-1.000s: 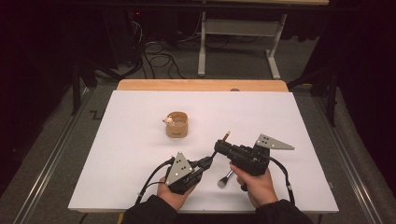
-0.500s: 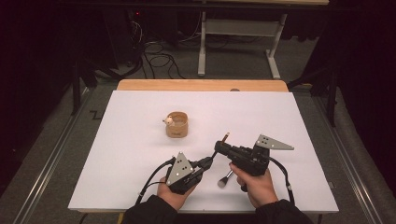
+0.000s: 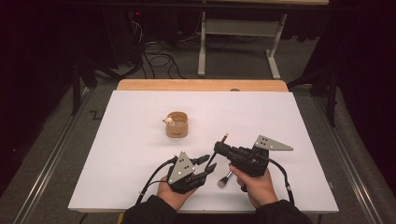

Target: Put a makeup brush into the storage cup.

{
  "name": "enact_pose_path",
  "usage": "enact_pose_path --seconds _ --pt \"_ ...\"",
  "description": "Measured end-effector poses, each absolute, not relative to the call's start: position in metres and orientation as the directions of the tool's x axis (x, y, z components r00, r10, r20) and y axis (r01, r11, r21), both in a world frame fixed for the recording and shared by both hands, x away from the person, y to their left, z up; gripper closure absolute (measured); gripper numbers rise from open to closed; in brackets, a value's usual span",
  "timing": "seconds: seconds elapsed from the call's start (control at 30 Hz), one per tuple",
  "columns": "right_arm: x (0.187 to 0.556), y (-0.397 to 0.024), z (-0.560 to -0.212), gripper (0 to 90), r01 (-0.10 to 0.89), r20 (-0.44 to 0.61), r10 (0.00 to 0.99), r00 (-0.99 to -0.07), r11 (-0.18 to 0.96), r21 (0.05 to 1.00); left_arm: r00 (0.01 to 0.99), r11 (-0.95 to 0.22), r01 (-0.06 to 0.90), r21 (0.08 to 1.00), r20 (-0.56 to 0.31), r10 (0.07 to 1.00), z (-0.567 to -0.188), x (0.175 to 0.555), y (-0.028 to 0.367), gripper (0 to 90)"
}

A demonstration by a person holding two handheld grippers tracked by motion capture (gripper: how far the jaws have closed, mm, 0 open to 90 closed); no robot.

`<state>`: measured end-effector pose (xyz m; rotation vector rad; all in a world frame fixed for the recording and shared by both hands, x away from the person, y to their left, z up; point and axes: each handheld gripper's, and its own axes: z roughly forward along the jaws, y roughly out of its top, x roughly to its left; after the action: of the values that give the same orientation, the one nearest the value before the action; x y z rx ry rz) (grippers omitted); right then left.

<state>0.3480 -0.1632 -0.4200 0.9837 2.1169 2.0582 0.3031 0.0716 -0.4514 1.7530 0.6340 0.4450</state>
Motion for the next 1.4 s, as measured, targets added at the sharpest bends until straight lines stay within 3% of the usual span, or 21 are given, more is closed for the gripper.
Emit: enact_pose_path --seconds 0.23,0.73,1.4 --pt "0.346 -0.163 -0.419 84.7 0.374 0.349 0.476 -0.807 -0.046 0.926 0.777 -0.201 0.196 0.960 -0.027 0.629 -0.451 0.304 0.071 55.4" --pt "0.337 -0.153 -0.415 84.7 0.286 0.216 0.515 -0.829 0.059 0.957 0.765 -0.172 0.211 0.962 -0.053 0.642 -0.449 0.305 0.077 54.8" --pt "0.328 -0.141 -0.416 84.7 0.227 0.107 0.520 -0.848 0.173 0.958 0.776 -0.147 0.232 0.962 -0.092 0.624 -0.451 0.306 0.079 62.6"
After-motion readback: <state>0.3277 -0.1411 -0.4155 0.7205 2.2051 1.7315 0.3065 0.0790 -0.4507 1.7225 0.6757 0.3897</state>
